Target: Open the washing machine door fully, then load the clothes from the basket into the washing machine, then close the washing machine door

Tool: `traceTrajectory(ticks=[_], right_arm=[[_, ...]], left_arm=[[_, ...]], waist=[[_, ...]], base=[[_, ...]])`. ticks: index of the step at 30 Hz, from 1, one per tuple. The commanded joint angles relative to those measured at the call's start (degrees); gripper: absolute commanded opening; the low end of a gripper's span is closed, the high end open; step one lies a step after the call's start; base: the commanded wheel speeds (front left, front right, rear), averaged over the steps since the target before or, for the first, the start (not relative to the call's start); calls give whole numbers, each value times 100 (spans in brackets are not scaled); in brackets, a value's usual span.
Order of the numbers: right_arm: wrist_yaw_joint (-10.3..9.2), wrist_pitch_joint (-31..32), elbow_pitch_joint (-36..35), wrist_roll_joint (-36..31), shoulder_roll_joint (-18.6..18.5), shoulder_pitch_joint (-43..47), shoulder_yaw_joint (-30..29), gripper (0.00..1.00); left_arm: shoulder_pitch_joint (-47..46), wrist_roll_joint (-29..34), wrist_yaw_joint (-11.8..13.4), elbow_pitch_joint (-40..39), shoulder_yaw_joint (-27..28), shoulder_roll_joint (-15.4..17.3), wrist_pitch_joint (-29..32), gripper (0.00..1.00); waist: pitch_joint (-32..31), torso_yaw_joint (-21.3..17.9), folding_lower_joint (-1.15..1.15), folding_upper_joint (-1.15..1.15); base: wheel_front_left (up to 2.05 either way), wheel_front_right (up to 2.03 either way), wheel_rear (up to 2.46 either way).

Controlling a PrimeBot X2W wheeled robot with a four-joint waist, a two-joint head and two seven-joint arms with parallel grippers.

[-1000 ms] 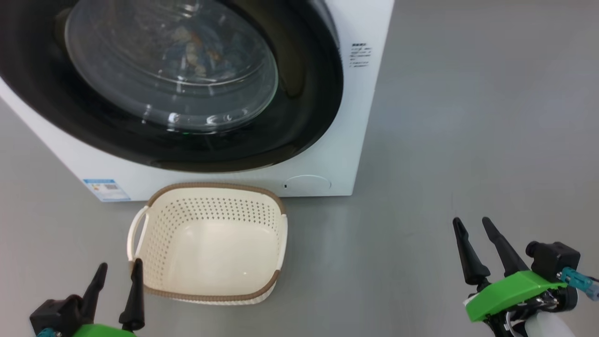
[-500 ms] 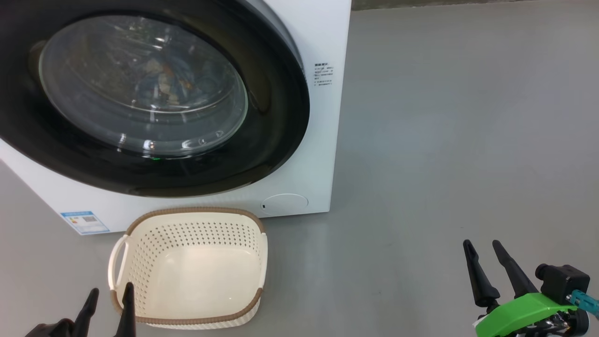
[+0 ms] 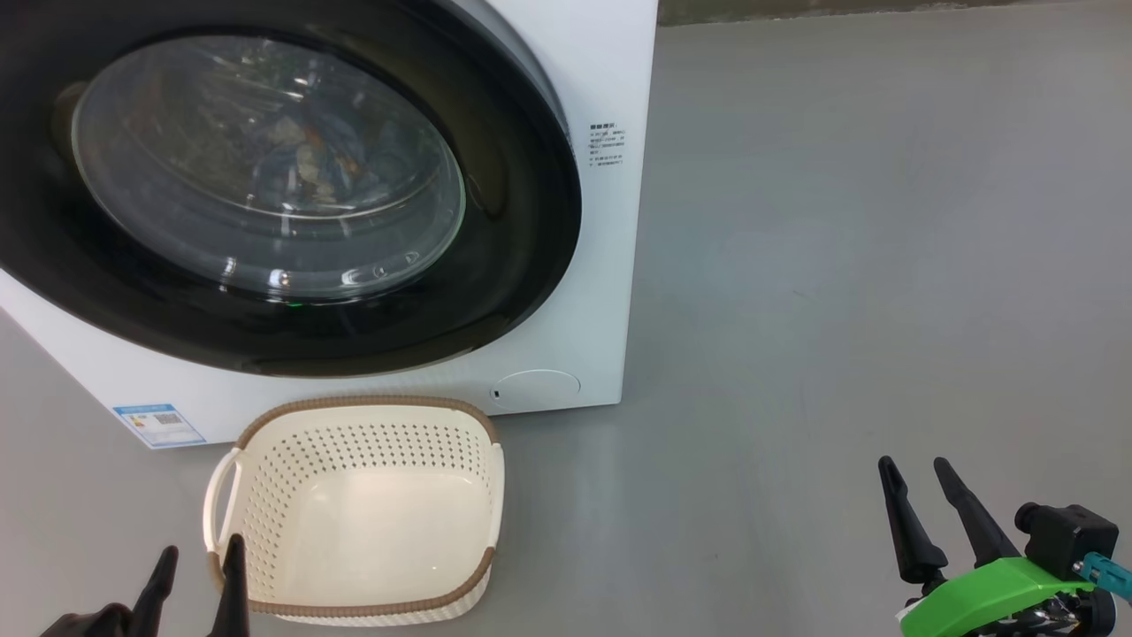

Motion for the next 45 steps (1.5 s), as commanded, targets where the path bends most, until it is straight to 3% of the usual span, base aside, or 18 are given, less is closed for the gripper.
traceTrajectory(ticks=[1,5,6,10,17,21,45], right_arm=[[8,-26,-149,22,-61,50,97,100],[8,-26,-166,21,-59,34,105,100],[0,0,-21,0,8,15,2,0],[0,9,214,21,123,66,41,0],[0,127,146,381,162,70,-10,0],[1,194,119,586,184,64,-39,0],[2,603,-75,1818,318,35,-222,0]], left_arm=[[-94,7,-10,-99,238,111,-37,100],[-102,38,-10,-118,311,80,-37,100],[0,12,0,-1,105,-34,1,0],[27,-14,1,208,47,-219,14,0],[-4,-385,0,166,95,-254,134,0],[-33,-598,0,157,121,-275,200,0],[-191,-1875,-2,62,284,-398,604,0]], waist=[[2,0,0,0],[30,4,0,0],[30,3,0,0],[30,3,0,0],[-4,23,13,0],[-5,34,1,0],[-71,99,0,0]], base=[[0,0,0],[0,0,0],[0,0,0],[0,0,0],[0,0,0],[0,0,0],[0,0,0]])
